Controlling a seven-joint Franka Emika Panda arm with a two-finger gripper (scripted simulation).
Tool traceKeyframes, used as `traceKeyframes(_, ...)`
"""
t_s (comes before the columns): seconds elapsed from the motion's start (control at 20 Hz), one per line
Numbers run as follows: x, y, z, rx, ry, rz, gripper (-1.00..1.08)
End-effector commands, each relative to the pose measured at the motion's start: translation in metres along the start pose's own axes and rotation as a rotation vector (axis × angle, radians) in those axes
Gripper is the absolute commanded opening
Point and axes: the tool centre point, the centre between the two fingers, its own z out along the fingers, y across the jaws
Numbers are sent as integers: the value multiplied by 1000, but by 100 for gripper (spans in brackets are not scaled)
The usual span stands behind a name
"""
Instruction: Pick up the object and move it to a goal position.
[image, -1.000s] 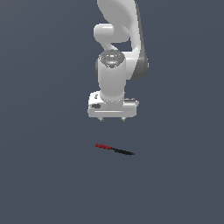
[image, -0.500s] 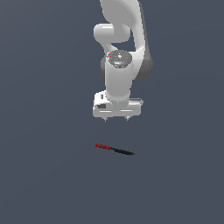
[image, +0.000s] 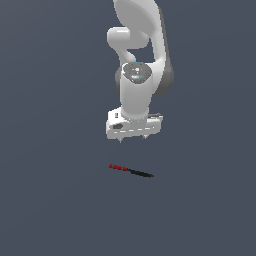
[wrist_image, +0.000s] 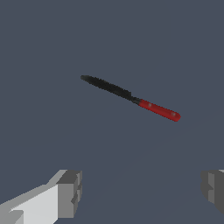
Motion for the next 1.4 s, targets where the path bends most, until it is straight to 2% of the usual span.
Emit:
traceKeyframes(0.0, 3, 1, 4, -2, -1, -44, 100)
traceKeyframes(1.35, 54, 11, 68, -4, -8, -775, 100)
